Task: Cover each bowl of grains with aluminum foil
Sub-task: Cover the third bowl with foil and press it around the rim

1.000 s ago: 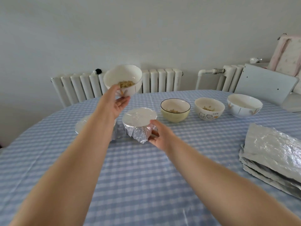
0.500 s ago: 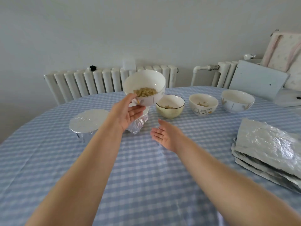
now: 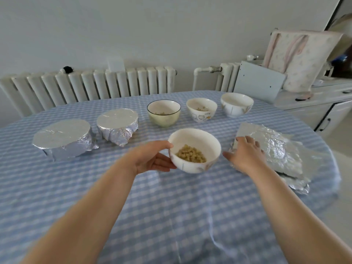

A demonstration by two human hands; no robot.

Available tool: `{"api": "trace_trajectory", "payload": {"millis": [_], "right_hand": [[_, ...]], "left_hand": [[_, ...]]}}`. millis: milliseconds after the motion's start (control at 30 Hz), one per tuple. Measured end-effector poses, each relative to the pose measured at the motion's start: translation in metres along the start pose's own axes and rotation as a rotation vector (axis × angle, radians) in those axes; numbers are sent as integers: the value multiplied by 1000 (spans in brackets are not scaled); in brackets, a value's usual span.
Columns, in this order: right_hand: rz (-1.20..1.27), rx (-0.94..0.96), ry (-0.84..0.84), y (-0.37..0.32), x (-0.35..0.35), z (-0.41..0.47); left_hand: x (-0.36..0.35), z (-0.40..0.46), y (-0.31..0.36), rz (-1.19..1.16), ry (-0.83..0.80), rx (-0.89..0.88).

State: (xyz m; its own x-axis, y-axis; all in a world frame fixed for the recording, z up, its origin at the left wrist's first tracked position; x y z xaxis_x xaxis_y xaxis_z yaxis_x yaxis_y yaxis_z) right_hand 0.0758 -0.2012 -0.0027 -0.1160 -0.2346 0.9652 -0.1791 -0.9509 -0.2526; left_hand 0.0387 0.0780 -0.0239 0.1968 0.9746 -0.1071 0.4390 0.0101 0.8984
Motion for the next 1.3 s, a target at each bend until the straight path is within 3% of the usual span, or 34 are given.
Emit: {"api": "trace_trajectory", "payload": {"millis": [200, 433, 633, 867, 933, 1100, 1300], "right_hand": [[5, -5, -125, 31, -18, 0], [-112, 86, 36, 22, -18, -17], [90, 137, 342, 22, 11, -32], [299, -1, 491, 40, 51, -37], [337, -3, 487, 40, 57, -35], [472, -80, 300, 44, 50, -20], [697, -61, 468, 47, 66, -31]], "left_hand": [[-21, -4, -8, 128, -97, 31], [-21, -3, -11, 160, -60, -19], [-17, -4, -18, 178, -35, -56], [-11, -6, -13, 235, 12, -157], [-9, -4, -10, 246, 36, -187], [-6, -3, -9, 247, 54, -212], [-8, -4, -8, 234, 47, -213]]}}
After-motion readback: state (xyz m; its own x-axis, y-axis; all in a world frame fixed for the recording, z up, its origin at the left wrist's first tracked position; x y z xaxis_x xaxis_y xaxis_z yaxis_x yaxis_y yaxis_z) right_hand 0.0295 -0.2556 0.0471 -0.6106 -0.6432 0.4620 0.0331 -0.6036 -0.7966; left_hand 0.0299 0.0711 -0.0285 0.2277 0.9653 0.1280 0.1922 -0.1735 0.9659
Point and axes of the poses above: each hand's wrist, its own z-axis towards the middle knuckle, its own x-axis out of the back of the hand, y = z × x, the point moved 9 cm from there along z, towards the middle knuckle, and after that the axes turned 4 degrees about -z, right-handed, at the moved point
